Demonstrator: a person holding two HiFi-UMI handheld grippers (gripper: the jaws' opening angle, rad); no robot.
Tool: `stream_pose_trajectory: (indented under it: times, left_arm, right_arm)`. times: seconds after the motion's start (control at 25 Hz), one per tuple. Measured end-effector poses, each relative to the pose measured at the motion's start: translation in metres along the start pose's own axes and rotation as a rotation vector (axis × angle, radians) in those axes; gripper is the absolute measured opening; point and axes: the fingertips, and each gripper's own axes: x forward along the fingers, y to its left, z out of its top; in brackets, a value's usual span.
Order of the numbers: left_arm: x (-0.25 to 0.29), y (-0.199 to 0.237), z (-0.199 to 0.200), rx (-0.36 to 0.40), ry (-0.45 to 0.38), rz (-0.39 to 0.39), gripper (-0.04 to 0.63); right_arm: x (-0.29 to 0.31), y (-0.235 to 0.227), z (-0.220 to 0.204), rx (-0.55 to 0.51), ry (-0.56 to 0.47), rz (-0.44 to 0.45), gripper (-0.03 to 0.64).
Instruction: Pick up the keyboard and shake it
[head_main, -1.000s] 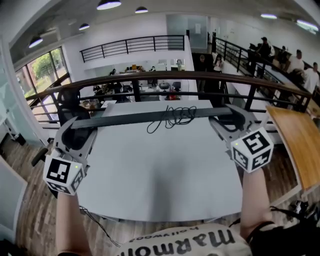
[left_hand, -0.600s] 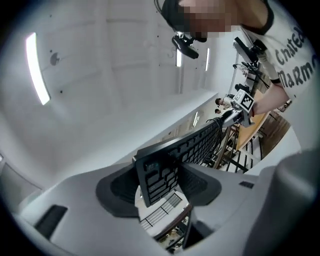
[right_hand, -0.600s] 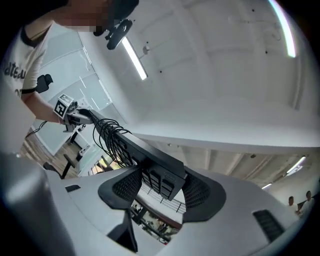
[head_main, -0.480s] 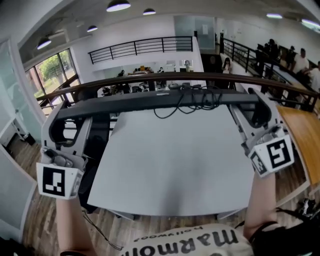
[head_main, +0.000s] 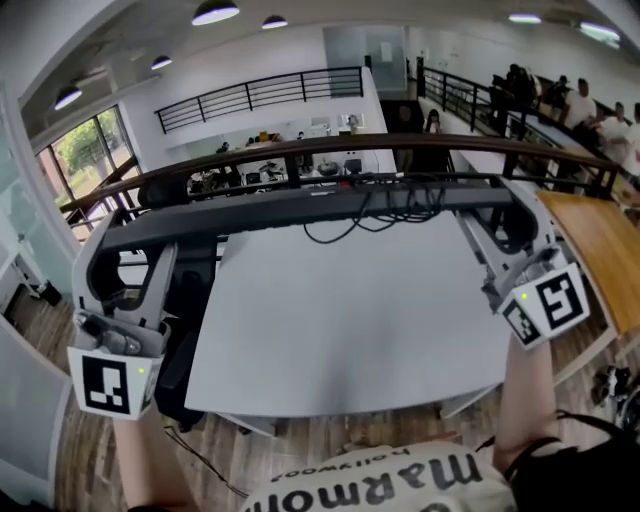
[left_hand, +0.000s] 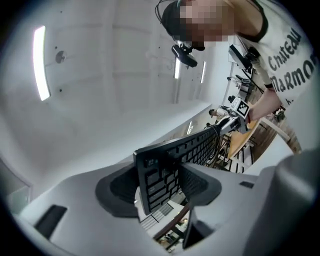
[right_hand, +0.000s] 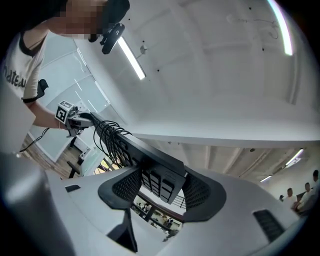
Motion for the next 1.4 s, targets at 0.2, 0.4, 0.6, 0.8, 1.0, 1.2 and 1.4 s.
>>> stream_pose_trajectory:
  times: [0.2,0.4,0.6,0.8,1.0,1.2,1.4]
  left_arm:
    - [0.004,-0.003,0.001,-0.042,-0.008,-0.002,0.229]
    - [-0.010,0.001,-0.003,-0.054,-0.026,-0.008,0.229]
    - [-0.019,0.002,-0.006,-0.063,-0.025,-0.012,0.229]
    - [-0.025,0.005,-0.014,-0.078,-0.021,-0.017,0.229]
    - [-0.021,0.009,-0.026,-0.141,0.004,-0.074,0.229]
    - [-0.008,0.003,-0.059,-0.305,0.100,-0.150,0.229]
    - [-0.009,-0.010,-0.088,-0.466,0.097,-0.165,0.233]
  right_arm:
    - [-0.007,-0.006,0.009,-0.018,0.023,-0.012,0.258]
    - [-0.011,0.007,0.017,-0.034,0.036,-0.015,0.258]
    - [-0.015,0.016,0.018,-0.033,0.047,-0.014,0.258]
    - [-0.013,0.025,0.017,-0.037,0.057,-0.012,0.258]
    - [-0.007,0.035,0.009,-0.013,0.112,0.021,0.256]
    - [-0.003,0.038,0.000,-0.009,0.174,0.046,0.256]
    - [-0.004,0.042,-0.007,-0.002,0.226,0.063,0.258]
